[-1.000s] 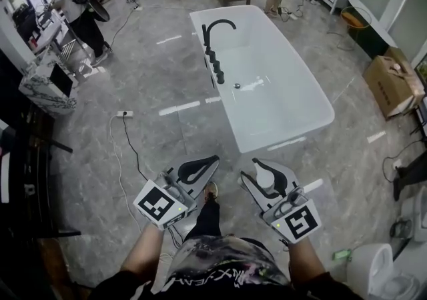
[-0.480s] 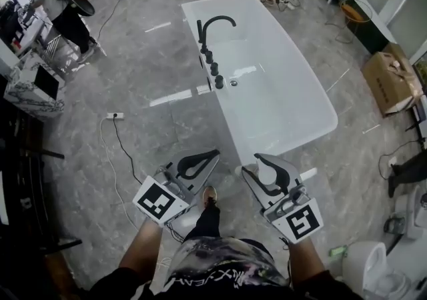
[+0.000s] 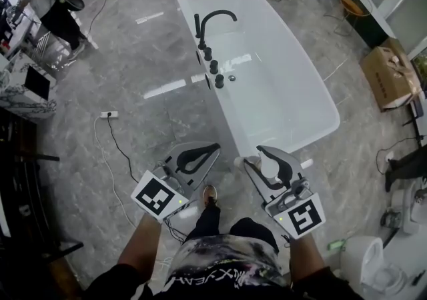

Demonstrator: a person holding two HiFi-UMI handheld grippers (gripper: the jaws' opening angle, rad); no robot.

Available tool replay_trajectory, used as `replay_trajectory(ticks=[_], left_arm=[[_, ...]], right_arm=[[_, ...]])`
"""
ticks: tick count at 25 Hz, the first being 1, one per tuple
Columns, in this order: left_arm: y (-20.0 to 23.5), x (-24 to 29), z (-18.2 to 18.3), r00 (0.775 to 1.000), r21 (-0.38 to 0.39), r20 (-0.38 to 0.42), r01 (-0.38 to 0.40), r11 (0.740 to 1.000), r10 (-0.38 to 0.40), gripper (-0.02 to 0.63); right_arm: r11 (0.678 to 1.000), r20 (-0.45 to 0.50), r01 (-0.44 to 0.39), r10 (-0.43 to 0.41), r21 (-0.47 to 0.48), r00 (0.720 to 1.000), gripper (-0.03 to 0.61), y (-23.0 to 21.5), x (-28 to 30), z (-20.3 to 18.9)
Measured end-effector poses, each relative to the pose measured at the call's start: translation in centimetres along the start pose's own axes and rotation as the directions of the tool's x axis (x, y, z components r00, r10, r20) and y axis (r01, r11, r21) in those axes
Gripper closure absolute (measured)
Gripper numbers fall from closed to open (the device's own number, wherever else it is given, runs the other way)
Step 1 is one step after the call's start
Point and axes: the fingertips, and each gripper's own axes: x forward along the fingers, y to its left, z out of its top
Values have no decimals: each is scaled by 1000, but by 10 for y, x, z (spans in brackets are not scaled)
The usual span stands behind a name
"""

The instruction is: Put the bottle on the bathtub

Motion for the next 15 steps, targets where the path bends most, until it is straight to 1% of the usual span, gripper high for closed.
replay_trajectory(ticks=[4, 11, 15], left_arm=[[16, 7, -1, 1000, -2, 2, 0, 1000, 0, 601], [37, 24, -5, 1000, 17, -12, -22, 1000, 23, 601], [41, 36, 3, 999, 18, 3, -39, 999, 39, 601]], right_arm=[[1000, -4, 7, -7, 6, 1000, 439, -10, 15, -6], [1000, 1, -8, 8, 16, 1000, 439, -30, 31, -13], [1000, 5, -21, 21, 17, 1000, 440, -41, 35, -15]])
